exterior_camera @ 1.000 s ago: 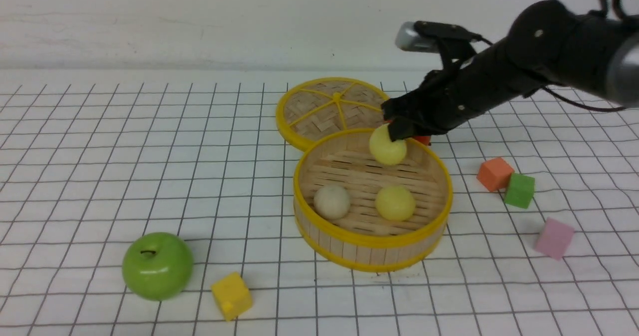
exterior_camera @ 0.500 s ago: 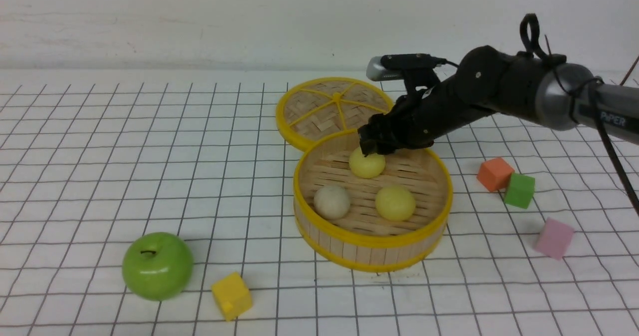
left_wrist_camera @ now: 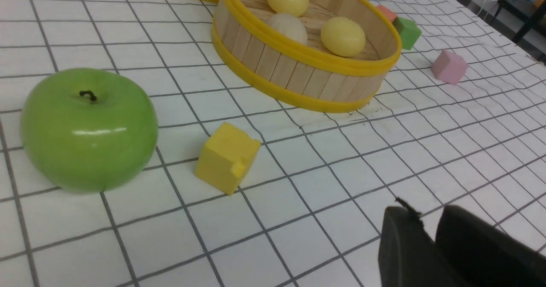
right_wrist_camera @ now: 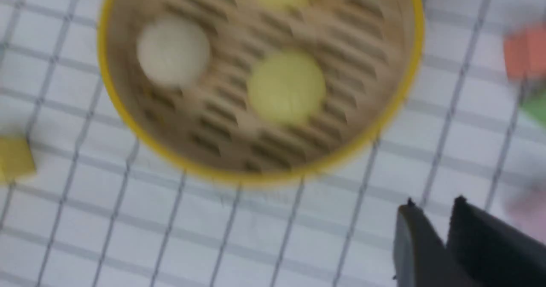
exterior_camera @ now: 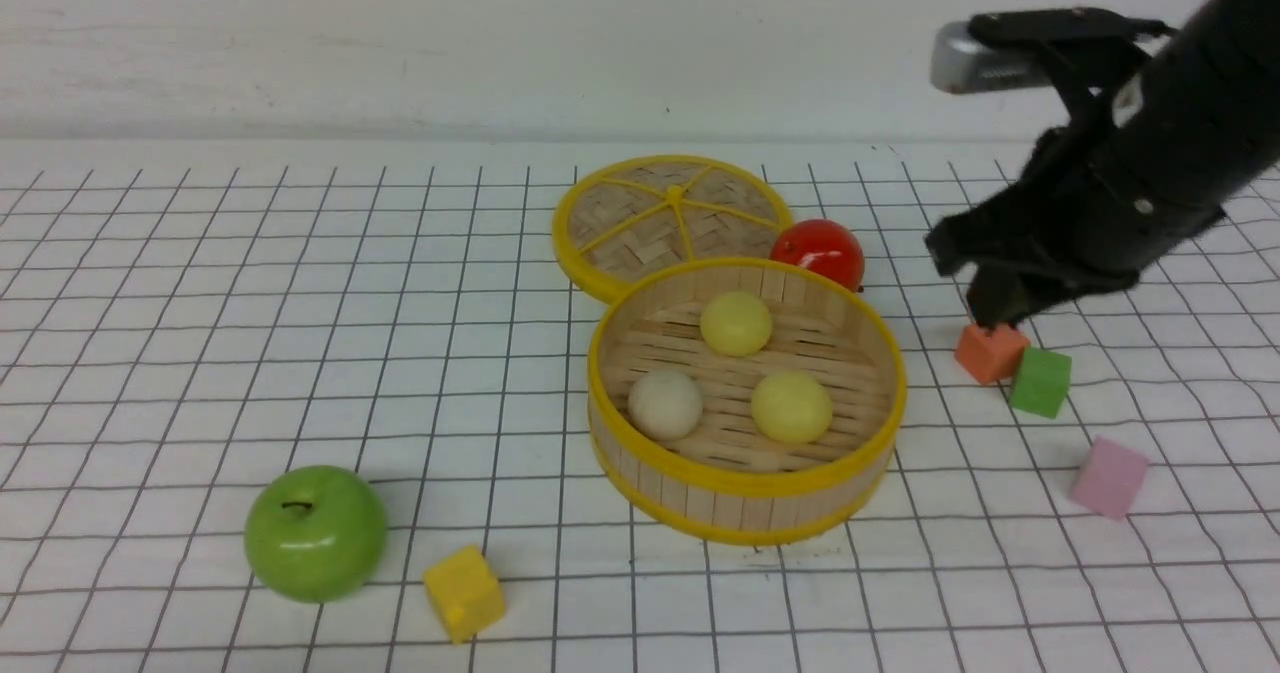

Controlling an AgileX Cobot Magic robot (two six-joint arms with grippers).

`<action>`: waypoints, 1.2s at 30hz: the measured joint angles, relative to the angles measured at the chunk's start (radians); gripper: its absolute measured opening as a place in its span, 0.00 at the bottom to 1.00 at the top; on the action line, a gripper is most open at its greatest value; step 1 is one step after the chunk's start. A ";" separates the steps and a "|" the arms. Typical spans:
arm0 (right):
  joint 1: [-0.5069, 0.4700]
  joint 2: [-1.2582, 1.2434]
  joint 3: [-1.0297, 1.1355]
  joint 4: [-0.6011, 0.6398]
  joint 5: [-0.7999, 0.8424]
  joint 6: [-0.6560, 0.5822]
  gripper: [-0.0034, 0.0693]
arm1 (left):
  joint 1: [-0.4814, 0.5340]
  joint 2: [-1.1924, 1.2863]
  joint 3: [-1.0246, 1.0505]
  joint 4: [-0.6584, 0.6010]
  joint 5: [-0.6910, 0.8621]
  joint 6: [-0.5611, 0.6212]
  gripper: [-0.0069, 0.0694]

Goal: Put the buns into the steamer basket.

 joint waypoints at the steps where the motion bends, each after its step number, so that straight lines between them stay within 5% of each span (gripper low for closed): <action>1: 0.000 -0.070 0.079 -0.004 0.001 0.023 0.12 | 0.000 0.000 0.000 0.000 0.000 0.000 0.25; 11: 0.000 -0.445 0.401 0.041 0.078 0.051 0.04 | 0.000 0.000 0.000 0.000 0.000 0.000 0.26; 24: -0.007 -0.678 0.434 0.029 0.201 0.049 0.05 | 0.000 0.000 0.000 0.000 0.000 0.000 0.27; 30: -0.168 -1.036 0.808 -0.053 -0.289 -0.014 0.02 | 0.000 0.000 0.000 0.000 0.000 0.000 0.28; 31: -0.211 -1.187 1.011 -0.101 -0.478 -0.021 0.02 | 0.000 0.000 0.000 0.000 0.000 0.000 0.28; 36: -0.260 -1.459 1.345 -0.146 -0.670 0.054 0.02 | 0.000 0.000 0.000 0.000 0.000 0.000 0.28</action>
